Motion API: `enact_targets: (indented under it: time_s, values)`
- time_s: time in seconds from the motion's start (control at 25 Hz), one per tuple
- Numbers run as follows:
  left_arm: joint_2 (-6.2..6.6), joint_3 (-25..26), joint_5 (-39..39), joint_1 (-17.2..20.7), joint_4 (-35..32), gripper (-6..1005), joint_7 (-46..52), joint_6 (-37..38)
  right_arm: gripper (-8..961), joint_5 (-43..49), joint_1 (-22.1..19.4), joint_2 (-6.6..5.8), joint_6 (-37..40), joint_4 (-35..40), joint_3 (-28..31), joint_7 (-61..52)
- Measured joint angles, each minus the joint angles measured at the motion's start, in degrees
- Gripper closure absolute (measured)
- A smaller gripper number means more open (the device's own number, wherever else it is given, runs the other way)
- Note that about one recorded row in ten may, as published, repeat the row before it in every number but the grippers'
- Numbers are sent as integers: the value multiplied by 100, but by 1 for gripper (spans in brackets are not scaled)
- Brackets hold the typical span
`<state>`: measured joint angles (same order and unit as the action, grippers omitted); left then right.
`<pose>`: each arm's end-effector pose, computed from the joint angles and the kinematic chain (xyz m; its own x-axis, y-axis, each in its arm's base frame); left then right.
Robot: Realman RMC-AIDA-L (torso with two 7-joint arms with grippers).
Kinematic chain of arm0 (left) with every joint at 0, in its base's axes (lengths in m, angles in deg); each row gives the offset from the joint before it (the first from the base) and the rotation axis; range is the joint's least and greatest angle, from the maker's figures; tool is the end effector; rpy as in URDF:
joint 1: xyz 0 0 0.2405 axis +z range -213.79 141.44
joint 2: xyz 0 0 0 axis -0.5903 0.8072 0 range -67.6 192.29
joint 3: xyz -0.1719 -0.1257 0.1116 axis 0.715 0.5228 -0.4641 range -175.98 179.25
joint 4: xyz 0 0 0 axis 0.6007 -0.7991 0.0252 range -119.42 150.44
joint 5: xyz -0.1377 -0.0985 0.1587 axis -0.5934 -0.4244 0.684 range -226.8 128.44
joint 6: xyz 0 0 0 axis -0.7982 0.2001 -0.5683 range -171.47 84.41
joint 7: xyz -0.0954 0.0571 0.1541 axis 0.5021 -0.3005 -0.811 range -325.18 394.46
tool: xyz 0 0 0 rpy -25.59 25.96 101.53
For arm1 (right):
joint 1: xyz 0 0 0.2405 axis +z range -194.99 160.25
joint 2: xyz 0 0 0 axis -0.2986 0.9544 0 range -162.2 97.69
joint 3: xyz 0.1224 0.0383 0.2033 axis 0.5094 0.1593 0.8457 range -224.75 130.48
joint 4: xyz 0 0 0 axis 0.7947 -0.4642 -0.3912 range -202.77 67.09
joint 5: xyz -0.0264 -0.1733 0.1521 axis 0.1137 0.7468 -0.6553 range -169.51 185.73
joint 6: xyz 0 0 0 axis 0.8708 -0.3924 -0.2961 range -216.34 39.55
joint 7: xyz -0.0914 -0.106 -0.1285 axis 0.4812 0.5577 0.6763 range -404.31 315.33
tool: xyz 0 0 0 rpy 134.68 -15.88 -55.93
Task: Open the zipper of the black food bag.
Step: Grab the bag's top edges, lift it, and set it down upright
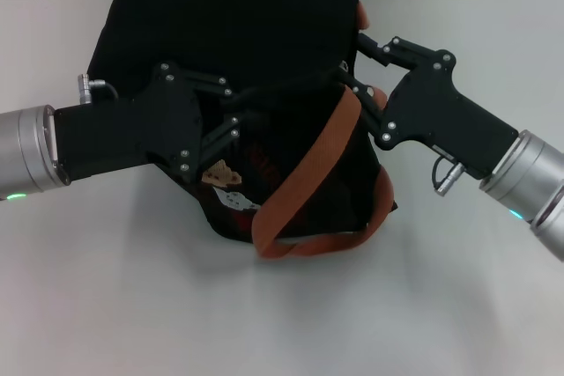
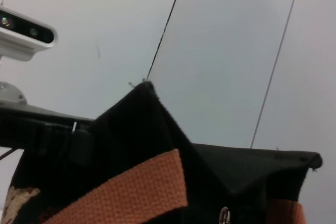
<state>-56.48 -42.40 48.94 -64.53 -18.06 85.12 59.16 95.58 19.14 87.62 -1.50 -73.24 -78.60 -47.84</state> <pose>-0.1999 0.3237 -0.0181 0.7218 -0.1692 0.6711 0.0380 -0.9585 -0.2825 0.2000 0.3398 -0.0963 0.7197 0.3780 -0.5824 -0.1703 -0.7171 -0.6759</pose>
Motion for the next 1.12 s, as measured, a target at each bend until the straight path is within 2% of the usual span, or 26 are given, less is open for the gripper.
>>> enact_targets:
  time_s: [0.32, 0.52, 0.76, 0.96, 1.12]
  values:
    - [-5, -45, 4, -25, 6, 903, -4, 4, 596, -8, 99, 0, -86, -307, 77, 599]
    - [-18, -83, 1, -39, 47, 904, -5, -23, 647, -5, 102, 0, -68, -313, 82, 603]
    - [-18, -88, 2, -59, 96, 904, -12, -53, 779, 2, 98, 0, -26, -313, 81, 643]
    - [-18, -88, 3, -59, 97, 905, -13, -56, 925, -5, 56, 0, 136, -312, 88, 658]
    - [-17, -73, 3, -45, 97, 905, -61, -64, 940, -6, 24, 0, 155, -312, 159, 660]
